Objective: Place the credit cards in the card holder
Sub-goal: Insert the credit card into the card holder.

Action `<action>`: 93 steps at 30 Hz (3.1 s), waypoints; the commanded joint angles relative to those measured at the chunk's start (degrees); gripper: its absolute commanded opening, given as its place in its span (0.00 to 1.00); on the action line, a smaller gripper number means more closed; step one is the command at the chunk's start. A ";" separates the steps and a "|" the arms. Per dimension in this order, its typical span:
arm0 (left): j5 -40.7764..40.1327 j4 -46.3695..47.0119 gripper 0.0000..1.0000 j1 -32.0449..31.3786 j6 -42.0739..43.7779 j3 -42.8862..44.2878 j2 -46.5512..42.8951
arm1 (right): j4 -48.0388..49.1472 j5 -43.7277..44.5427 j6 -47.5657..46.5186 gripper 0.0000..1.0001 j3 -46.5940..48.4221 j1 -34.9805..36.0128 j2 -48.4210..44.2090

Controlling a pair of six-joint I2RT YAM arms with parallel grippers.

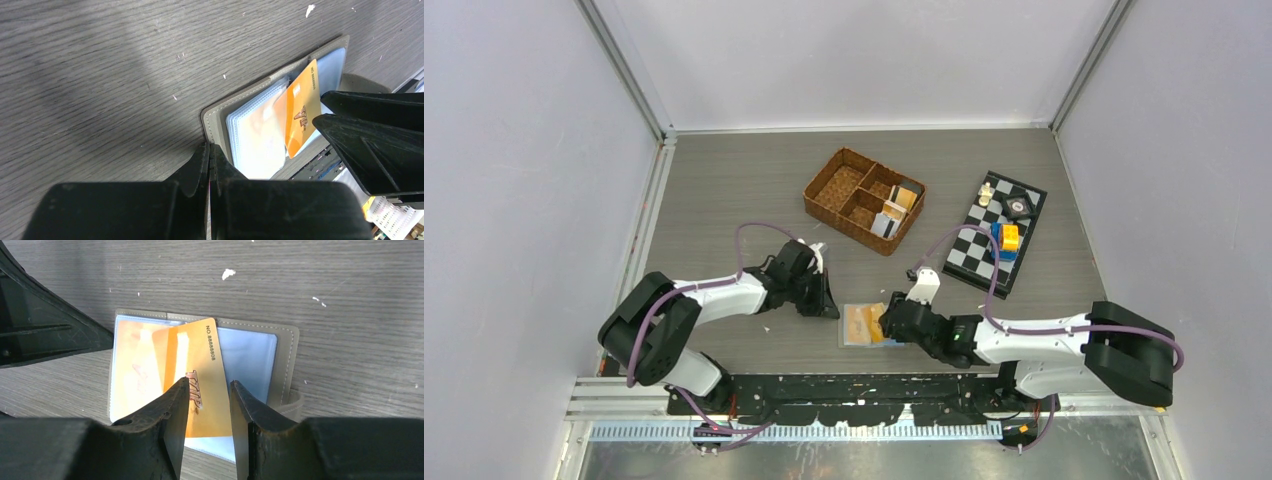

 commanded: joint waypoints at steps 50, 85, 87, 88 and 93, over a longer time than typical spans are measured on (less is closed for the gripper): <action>1.56 1.65 0.01 0.40 -4.00 -7.67 -10.50 | -21.61 2.50 31.01 0.36 4.65 4.34 -9.31; 3.60 7.49 0.21 -0.84 -5.09 -7.95 -7.15 | -4.67 -2.30 36.41 0.33 5.09 7.71 5.10; 3.57 7.49 0.17 -0.78 -5.17 -8.05 -6.93 | -4.50 -2.23 36.43 0.33 5.18 7.79 5.39; 3.60 7.56 0.15 -0.86 -5.25 -8.12 -6.76 | -4.24 -2.19 36.54 0.33 5.20 7.81 5.71; 3.41 7.58 0.11 -0.96 -5.43 -8.64 -7.12 | -3.00 -1.46 36.67 0.32 5.29 7.81 6.83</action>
